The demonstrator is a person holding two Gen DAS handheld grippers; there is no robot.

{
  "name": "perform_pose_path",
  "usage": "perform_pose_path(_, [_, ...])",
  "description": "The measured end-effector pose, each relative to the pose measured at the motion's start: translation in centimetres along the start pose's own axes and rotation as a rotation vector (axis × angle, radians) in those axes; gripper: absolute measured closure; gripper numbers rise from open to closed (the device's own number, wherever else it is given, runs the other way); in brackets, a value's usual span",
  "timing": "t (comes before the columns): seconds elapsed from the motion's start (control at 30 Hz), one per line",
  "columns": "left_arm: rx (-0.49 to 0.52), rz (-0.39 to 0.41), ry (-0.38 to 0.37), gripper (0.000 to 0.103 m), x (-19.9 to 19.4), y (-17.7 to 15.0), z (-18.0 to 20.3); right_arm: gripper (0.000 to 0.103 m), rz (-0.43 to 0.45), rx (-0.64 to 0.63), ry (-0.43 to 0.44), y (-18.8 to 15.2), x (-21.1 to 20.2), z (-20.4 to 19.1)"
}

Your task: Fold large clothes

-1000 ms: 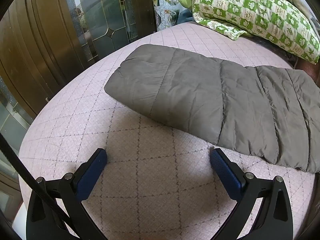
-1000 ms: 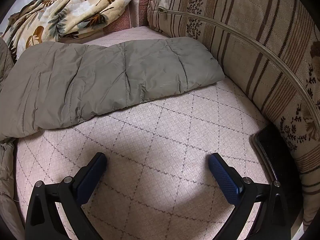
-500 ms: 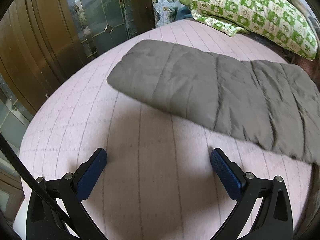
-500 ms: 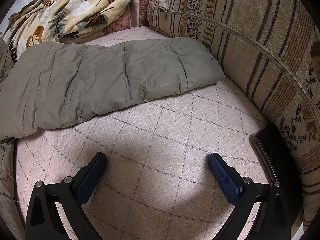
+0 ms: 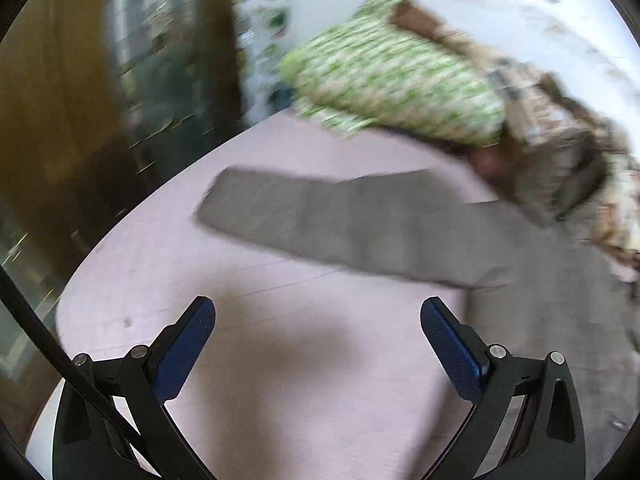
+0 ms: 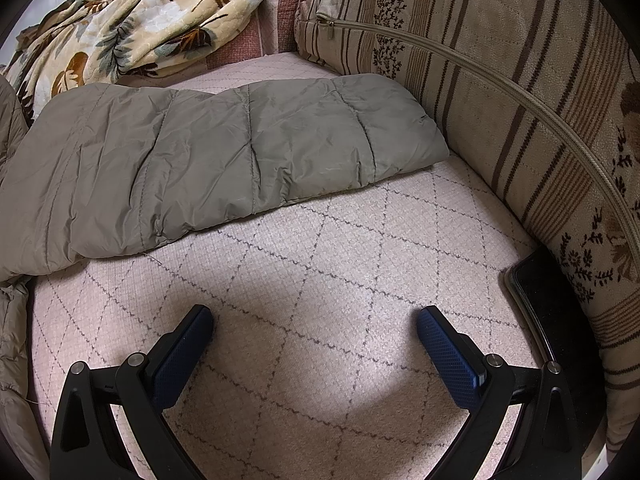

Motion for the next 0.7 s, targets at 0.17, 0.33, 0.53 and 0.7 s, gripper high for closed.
perform_pose_path(0.17, [0.101, 0.042, -0.211, 0.001, -3.9, 1.0, 11.7, 0.000, 0.002, -0.001, -0.002, -0.1, 0.1, -0.1])
perform_pose_path(0.33, [0.247, 0.020, -0.405, 0.000, -5.4, -2.0, 25.1, 0.000, -0.002, 0.003, 0.003, 0.0, 0.1, 0.0])
perform_pose_path(0.53, [0.371, 0.013, -0.469, 0.000, -3.8, -6.7, 34.6, 0.000, -0.001, -0.001, -0.001, -0.1, -0.1, 0.1])
perform_pose_path(0.7, [0.421, 0.033, -0.416, 0.000, -1.8, -8.0, 36.9, 0.000, 0.001, 0.001, 0.001, 0.0, 0.0, -0.1])
Point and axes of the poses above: each gripper's, at about its wrist camera, not at the fingertips, and x roughly the way its jaws point, z to its right, y to its top, the point moved 10 cm from there along x, roughly the way its jaws point, and after that the axes turned 8 degrees about z, right-handed, at the moved point
